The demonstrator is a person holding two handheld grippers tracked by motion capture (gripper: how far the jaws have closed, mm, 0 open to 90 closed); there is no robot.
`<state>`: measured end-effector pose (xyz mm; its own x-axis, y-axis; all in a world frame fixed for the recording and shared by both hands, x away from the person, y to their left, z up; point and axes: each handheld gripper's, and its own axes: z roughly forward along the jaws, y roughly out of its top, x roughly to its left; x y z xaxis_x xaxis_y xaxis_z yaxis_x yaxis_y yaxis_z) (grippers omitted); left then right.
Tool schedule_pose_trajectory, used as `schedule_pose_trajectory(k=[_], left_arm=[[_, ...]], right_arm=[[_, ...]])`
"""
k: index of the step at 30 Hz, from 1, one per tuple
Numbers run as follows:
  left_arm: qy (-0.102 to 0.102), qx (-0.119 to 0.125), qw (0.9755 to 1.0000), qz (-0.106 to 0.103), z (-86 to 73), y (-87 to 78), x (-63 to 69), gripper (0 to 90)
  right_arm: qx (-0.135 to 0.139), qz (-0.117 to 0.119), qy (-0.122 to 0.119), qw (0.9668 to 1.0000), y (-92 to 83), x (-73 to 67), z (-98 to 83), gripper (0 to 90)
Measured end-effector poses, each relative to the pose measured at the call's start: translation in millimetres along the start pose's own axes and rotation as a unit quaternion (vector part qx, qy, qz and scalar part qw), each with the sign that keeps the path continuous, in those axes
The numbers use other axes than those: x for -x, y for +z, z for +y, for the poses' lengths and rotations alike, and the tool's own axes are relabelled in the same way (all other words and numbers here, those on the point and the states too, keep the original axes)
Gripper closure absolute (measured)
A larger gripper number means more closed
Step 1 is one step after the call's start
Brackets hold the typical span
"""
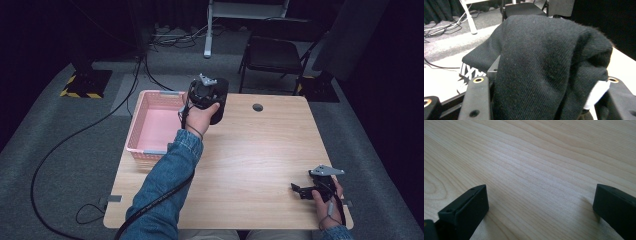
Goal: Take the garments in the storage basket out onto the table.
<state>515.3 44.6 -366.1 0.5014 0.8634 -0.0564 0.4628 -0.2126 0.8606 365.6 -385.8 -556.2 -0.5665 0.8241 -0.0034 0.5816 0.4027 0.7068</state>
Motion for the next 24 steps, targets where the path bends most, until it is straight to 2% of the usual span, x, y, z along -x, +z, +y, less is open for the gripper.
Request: schedule_pose_trajectory(k=[2, 8, 12, 22, 24], left_arm=[[-0.006, 0.002, 1.0000, -0.004, -1.4, 3.1, 2.3, 39.9], [-0.005, 0.001, 1.0000, -0.007, -3.3, 10.9, 10.4, 39.7], [0.023, 0.000, 0.9997, 0.011, -3.6, 14.1, 21.3, 39.1], [0.035, -0.002, 0.9994, 0.002, -6.9, 24.0, 37.5, 39.1], [0.032, -0.002, 0.9995, -0.001, -8.6, 27.2, 40.3, 39.1]], right_arm=[[0.000, 0.000, 0.000, 1.0000, 0.0, 0.0, 0.0, 0.2], [0.000, 0.000, 0.000, 1.0000, 0.0, 0.0, 0.0, 0.2], [0.000, 0.000, 0.000, 1.0000, 0.0, 0.0, 0.0, 0.2], [0.000, 0.000, 0.000, 1.0000, 0.0, 0.1, 0.0, 0.2], [0.000, 0.000, 0.000, 1.0000, 0.0, 0.0, 0.0, 0.2]])
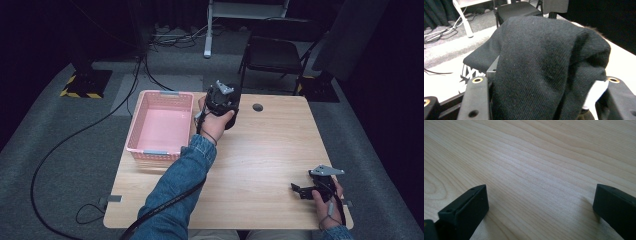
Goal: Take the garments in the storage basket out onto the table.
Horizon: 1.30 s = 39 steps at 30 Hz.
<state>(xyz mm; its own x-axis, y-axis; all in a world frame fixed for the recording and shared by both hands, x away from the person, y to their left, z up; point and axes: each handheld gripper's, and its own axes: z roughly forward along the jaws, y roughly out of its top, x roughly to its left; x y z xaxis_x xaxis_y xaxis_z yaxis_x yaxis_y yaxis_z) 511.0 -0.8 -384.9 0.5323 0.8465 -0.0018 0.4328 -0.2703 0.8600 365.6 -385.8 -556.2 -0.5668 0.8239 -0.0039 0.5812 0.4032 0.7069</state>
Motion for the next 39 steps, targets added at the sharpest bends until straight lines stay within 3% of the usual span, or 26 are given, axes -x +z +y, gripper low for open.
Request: schedule_pose_trajectory(k=[5, 39], left_arm=[[0.014, -0.004, 0.9999, 0.005, -3.3, 7.3, 8.5, 39.1], [-0.008, -0.018, 0.9993, -0.032, -34.9, 47.2, 28.4, 38.9]], right_arm=[[0.000, 0.000, 0.000, 1.0000, 0.0, 0.0, 0.0, 0.2], [0.000, 0.000, 0.000, 1.0000, 0.0, 0.0, 0.0, 0.2]])
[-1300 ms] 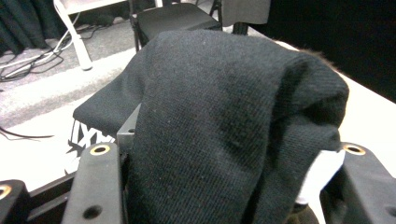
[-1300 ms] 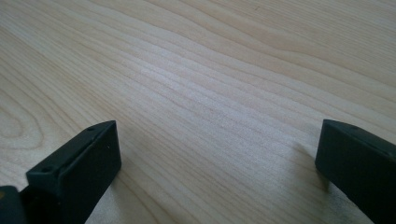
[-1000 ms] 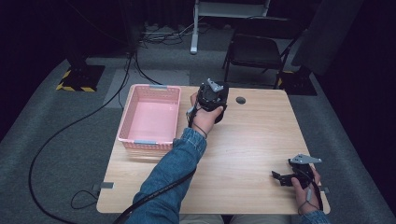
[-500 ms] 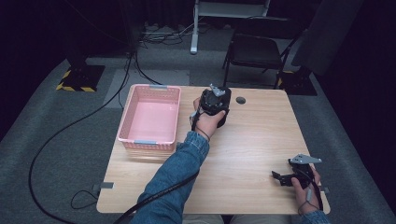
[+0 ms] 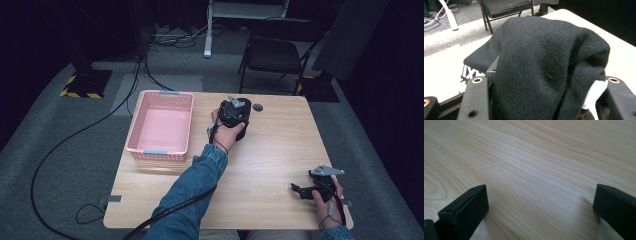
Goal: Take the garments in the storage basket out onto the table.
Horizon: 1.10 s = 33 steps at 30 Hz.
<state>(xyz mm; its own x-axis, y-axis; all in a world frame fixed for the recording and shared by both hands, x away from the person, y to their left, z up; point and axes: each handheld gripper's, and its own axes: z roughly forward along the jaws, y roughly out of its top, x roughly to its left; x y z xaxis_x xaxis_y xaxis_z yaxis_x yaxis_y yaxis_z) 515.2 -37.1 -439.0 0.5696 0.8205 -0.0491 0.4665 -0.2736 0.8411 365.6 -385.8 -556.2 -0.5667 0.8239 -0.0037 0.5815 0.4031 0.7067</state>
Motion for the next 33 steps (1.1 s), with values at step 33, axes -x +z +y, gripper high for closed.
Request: schedule_pose_trajectory(k=[33], left_arm=[[-0.003, -0.019, 0.9996, -0.022, -21.1, 36.9, 25.0, 38.9]], right_arm=[[0.000, 0.001, -0.001, 1.0000, 0.1, 0.1, 0.1, 0.2]])
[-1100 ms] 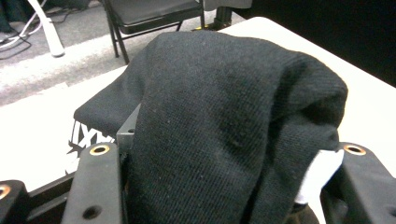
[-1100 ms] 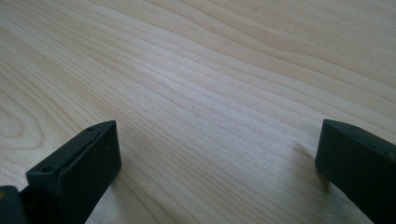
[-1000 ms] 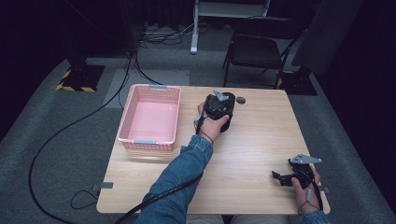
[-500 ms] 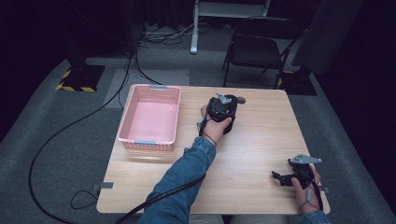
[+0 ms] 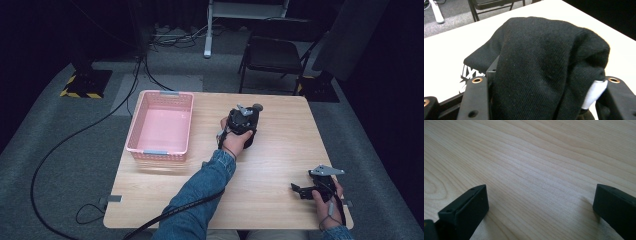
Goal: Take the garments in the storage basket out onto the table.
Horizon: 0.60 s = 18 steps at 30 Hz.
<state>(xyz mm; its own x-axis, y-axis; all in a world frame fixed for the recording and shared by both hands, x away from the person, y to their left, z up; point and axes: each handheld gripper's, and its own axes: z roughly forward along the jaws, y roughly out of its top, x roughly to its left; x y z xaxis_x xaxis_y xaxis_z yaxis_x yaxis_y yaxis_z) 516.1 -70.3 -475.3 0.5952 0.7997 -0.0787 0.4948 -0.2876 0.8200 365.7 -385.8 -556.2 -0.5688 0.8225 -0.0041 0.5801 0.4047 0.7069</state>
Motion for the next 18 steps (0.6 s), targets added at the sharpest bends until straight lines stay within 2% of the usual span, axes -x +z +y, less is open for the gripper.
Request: schedule_pose_trajectory(k=[7, 11, 15, 18], left_arm=[[0.000, -0.010, 0.9999, -0.006, -5.5, 7.6, 3.9, 38.9], [-0.015, -0.025, 0.9994, -0.019, -13.2, 16.0, 5.8, 38.9], [-0.013, -0.034, 0.9991, -0.022, -19.5, 22.3, 9.3, 38.8], [-0.021, -0.036, 0.9988, -0.027, -25.1, 27.3, 11.8, 38.5]], right_arm=[[0.000, 0.000, 0.001, 1.0000, -0.1, -0.1, 0.0, 0.2], [0.000, 0.000, 0.000, 1.0000, 0.0, 0.0, 0.0, 0.2], [0.000, 0.000, 0.000, 1.0000, 0.0, -0.1, 0.0, 0.2], [0.000, 0.000, 0.000, 1.0000, 0.0, -0.1, 0.0, 0.2]])
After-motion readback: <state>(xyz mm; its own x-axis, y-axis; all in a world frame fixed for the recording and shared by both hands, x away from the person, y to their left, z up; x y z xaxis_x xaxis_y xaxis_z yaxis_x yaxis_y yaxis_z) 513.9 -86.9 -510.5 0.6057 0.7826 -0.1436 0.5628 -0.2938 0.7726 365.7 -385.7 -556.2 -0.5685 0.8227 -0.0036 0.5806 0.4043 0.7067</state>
